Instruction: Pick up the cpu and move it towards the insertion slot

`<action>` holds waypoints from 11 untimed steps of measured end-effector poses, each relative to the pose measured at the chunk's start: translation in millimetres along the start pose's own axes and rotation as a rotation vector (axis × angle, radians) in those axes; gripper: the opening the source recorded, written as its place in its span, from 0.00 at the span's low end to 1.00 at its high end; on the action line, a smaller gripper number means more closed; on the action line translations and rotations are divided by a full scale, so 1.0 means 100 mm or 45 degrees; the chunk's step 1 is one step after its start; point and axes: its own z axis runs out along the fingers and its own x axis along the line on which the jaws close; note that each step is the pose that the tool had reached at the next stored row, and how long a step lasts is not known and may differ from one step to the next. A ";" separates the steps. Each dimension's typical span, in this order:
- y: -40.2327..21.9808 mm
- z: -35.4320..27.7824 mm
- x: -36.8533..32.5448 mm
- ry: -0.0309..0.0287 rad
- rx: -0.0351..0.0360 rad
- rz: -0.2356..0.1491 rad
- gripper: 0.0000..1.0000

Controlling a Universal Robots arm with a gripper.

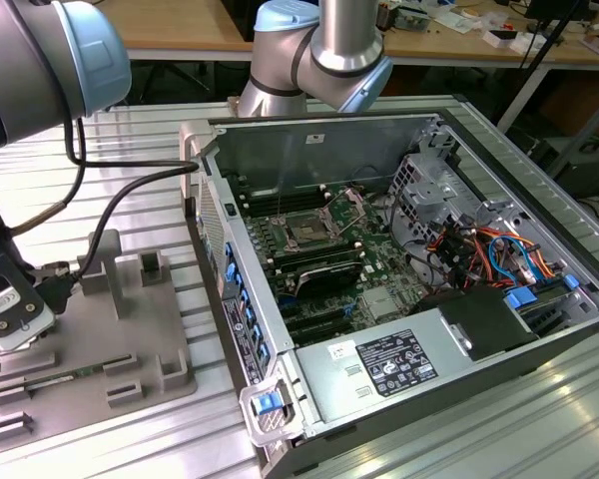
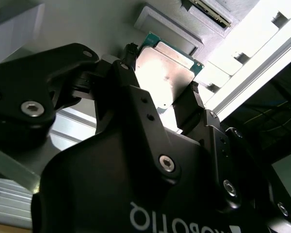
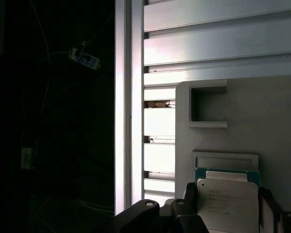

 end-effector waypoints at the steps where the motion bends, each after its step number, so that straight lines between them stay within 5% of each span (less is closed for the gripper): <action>1: 0.000 -0.010 0.000 0.0003 0.0001 0.000 0.55; 11: 0.003 -0.143 0.003 0.0000 -0.0001 0.000 0.55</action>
